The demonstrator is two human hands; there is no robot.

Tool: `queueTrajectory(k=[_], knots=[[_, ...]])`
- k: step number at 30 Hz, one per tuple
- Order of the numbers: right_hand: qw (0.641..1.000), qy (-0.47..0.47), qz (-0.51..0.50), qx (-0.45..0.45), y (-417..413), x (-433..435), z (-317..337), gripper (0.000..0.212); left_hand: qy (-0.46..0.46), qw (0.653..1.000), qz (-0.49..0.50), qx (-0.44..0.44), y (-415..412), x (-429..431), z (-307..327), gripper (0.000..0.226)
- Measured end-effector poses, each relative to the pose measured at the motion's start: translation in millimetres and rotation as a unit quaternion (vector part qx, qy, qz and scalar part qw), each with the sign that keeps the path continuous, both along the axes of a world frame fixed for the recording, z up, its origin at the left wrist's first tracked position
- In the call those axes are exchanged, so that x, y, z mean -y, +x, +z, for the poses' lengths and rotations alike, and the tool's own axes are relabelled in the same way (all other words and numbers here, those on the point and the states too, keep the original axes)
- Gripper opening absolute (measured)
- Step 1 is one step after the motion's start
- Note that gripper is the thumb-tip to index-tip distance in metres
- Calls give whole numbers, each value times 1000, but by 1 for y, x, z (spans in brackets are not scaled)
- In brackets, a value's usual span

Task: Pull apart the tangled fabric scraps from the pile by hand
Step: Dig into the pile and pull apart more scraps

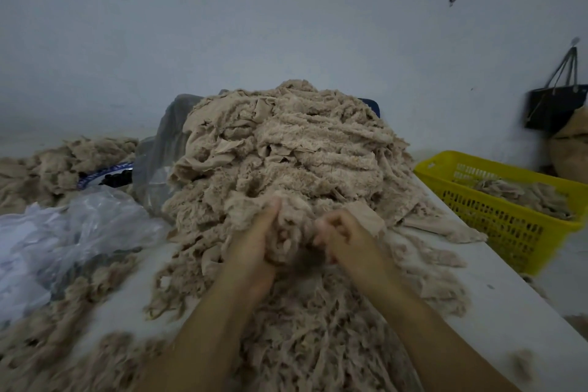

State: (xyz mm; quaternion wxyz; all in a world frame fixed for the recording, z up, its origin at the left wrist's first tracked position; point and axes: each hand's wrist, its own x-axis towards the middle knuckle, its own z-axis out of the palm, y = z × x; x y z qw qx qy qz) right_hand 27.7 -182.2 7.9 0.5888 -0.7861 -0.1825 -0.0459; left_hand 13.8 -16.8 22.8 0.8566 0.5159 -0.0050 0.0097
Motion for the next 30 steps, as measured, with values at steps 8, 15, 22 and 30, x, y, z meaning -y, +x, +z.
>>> queueTrajectory(k=[8, 15, 22, 30], knots=[[998, -17, 20, 49, 3, -6, -11, 29, 215, 974, -46, 55, -18, 30, -3, 23], [781, 608, -78, -123, 26, 54, 15, 49, 371, 923, -13, 103, -4, 14, 2, 25], [872, 353, -223, -256, 30, 29, -3, 31, 589, 796, 32, 139, 30, 19, -9, 40], [787, 596, -98, -128, 28, 58, 9, 54, 593, 785, 115, 136, 36, 15, -15, 11]])
